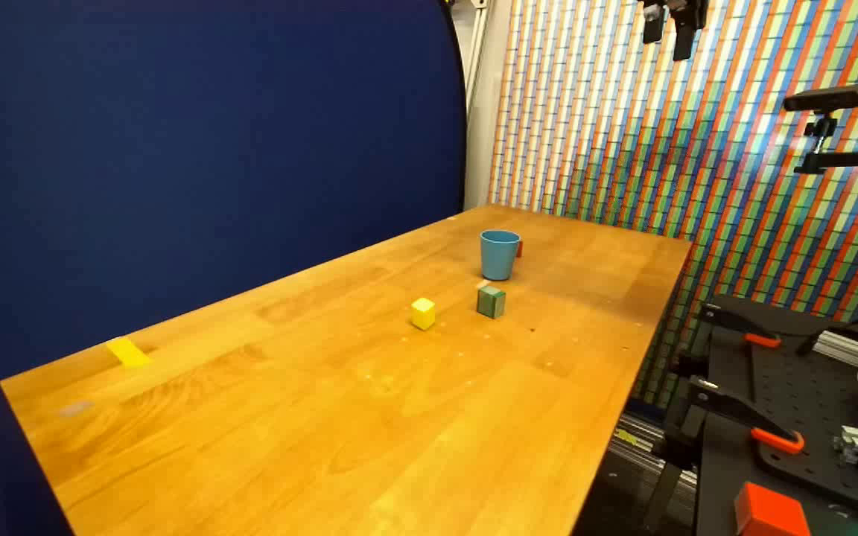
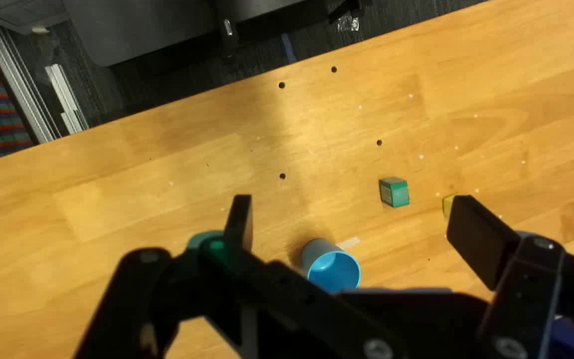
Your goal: Put the yellow block in the cup
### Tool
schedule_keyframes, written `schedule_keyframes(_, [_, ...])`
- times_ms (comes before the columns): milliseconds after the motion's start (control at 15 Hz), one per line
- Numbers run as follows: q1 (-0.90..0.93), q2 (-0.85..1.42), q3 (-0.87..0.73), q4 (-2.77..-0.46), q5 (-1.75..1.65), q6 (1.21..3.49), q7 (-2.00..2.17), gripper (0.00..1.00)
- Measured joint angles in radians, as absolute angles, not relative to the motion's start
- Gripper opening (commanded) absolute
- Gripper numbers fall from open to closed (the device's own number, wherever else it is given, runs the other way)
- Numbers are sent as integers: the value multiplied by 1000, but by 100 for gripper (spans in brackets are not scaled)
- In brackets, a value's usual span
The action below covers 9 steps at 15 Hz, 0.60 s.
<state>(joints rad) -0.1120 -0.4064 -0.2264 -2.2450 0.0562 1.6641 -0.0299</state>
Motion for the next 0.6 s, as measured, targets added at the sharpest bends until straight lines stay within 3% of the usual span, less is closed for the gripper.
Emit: schedule_keyframes(600, [-110,-391,-177,-2238,55,1689,-3,100])
